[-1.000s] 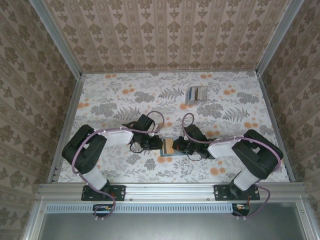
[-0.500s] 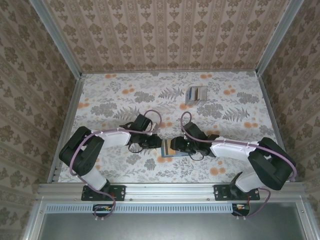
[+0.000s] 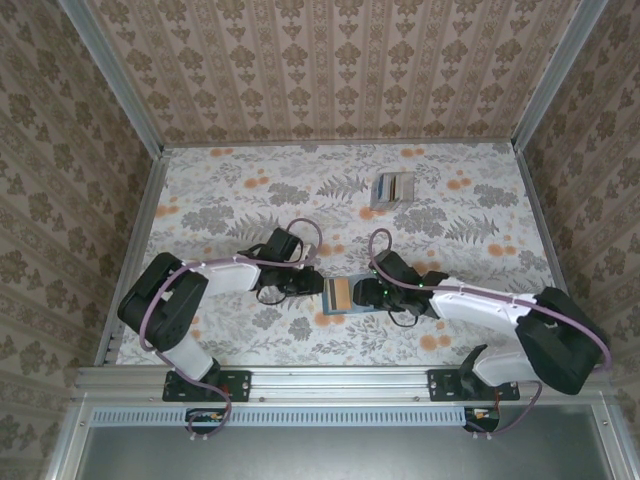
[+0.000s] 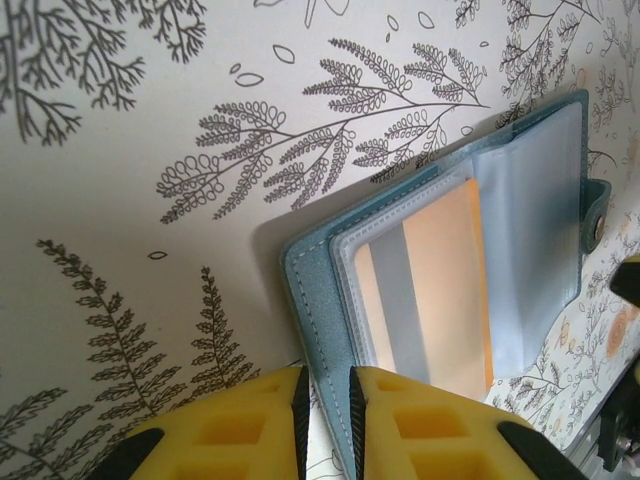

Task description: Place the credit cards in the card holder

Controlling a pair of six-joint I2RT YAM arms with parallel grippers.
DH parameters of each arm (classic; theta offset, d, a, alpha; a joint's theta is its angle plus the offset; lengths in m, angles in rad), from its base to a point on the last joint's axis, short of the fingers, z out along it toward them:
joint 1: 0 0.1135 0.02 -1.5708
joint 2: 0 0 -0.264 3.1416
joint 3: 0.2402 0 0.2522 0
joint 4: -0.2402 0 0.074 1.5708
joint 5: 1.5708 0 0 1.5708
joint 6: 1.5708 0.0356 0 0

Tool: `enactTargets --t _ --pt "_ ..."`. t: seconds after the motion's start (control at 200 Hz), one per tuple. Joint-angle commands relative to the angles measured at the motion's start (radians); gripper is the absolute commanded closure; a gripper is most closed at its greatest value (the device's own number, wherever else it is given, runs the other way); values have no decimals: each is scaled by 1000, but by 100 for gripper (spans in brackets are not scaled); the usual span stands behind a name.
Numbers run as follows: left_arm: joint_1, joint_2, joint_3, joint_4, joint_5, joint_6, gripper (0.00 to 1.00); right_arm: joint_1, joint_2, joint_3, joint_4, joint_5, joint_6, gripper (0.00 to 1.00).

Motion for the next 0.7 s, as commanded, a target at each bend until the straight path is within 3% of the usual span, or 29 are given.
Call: enactTargets --t 0.0,0.41,0.59,0.695 --pt "6 -14 -20 31 21 -21 79 17 67 -11 27 12 4 42" --pt "7 -39 -51 38 0 -31 79 30 119 43 117 -69 -33 55" --pt "13 -48 -47 29 -12 -17 79 29 162 30 329 -193 5 62" --pt "17 -58 -49 40 -1 -23 78 29 127 -2 411 -200 28 68"
